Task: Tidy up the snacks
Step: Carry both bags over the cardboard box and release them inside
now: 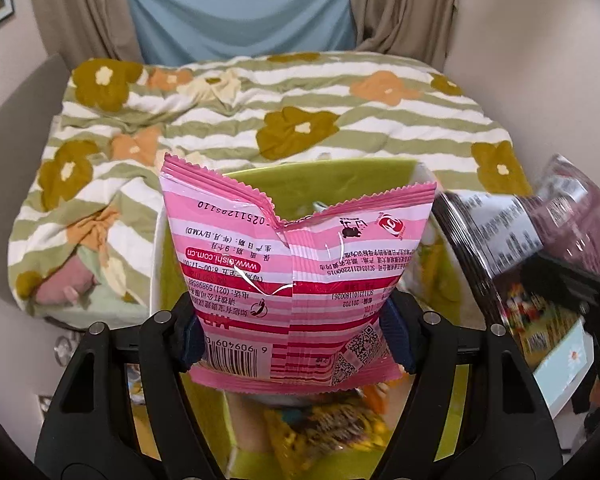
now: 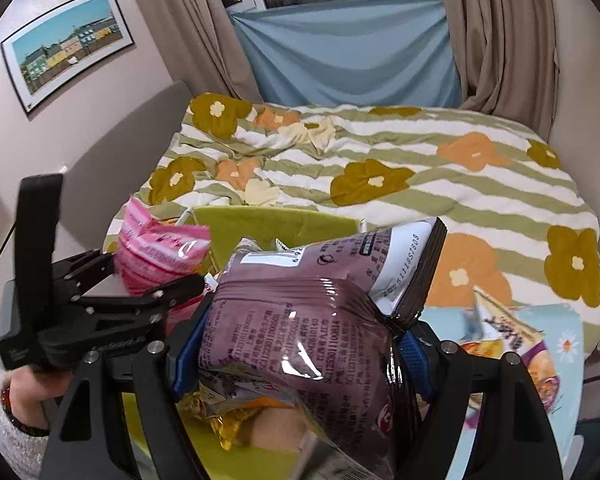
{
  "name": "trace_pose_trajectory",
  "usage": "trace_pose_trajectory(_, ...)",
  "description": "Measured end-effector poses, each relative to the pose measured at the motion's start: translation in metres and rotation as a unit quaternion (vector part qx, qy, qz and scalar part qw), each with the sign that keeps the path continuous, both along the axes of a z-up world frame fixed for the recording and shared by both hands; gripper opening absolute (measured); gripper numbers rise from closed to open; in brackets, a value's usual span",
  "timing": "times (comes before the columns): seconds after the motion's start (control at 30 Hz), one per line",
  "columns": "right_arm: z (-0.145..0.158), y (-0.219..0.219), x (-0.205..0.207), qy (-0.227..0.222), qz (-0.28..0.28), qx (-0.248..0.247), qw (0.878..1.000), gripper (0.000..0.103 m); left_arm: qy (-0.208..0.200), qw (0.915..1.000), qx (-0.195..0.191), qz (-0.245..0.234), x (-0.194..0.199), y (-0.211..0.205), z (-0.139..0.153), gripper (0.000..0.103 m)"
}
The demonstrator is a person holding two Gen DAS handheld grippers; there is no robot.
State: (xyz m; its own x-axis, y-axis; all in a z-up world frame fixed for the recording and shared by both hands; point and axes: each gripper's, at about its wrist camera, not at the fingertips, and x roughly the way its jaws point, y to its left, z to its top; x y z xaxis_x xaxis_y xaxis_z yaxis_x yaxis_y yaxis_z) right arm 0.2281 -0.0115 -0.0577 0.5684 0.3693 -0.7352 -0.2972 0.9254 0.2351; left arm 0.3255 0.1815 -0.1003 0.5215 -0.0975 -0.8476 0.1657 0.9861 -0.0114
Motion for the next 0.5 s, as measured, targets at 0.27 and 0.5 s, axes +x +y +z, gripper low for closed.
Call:
trace_pose_trajectory(0.27,-0.015,0.011,0.009,0.023,-0.018,-0.011,1.000,0.077,0.000,0.9998,-0.017,-0.008,0.012,0.014,-0.011,0.103)
trace_pose_trajectory(0.5,-0.023,0.018,0.011,0.038,-0.009,-0.013,0.999,0.077,0.008,0.9999,-0.004,0.007,-0.019,0.016,-0.015,0.103)
